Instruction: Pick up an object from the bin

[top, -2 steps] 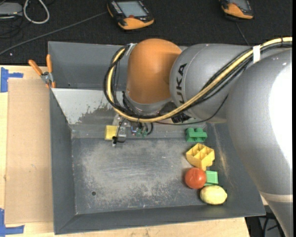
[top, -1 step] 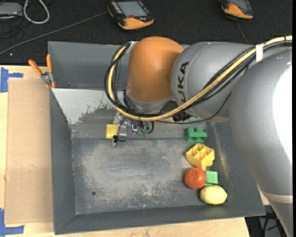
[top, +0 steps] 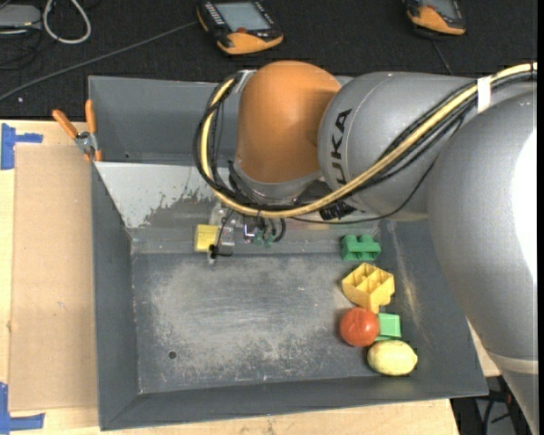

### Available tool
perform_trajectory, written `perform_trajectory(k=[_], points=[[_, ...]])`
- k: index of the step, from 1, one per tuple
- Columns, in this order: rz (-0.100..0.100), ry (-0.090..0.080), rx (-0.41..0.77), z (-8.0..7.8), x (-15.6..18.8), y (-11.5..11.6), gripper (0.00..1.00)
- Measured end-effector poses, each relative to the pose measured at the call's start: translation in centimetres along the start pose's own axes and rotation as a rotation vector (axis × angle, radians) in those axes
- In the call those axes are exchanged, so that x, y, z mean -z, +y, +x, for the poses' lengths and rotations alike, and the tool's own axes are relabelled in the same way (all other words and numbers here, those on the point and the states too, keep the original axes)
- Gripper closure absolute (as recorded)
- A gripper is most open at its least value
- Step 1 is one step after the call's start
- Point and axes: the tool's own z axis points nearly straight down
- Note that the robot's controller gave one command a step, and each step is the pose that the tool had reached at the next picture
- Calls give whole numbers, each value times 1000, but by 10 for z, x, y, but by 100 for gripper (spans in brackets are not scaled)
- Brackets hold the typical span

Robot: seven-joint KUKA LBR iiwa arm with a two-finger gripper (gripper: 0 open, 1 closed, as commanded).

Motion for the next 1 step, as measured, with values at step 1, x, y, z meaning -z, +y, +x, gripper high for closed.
perform_trajectory(k=[1], points=[[0,2,-1,0,27,0,100]])
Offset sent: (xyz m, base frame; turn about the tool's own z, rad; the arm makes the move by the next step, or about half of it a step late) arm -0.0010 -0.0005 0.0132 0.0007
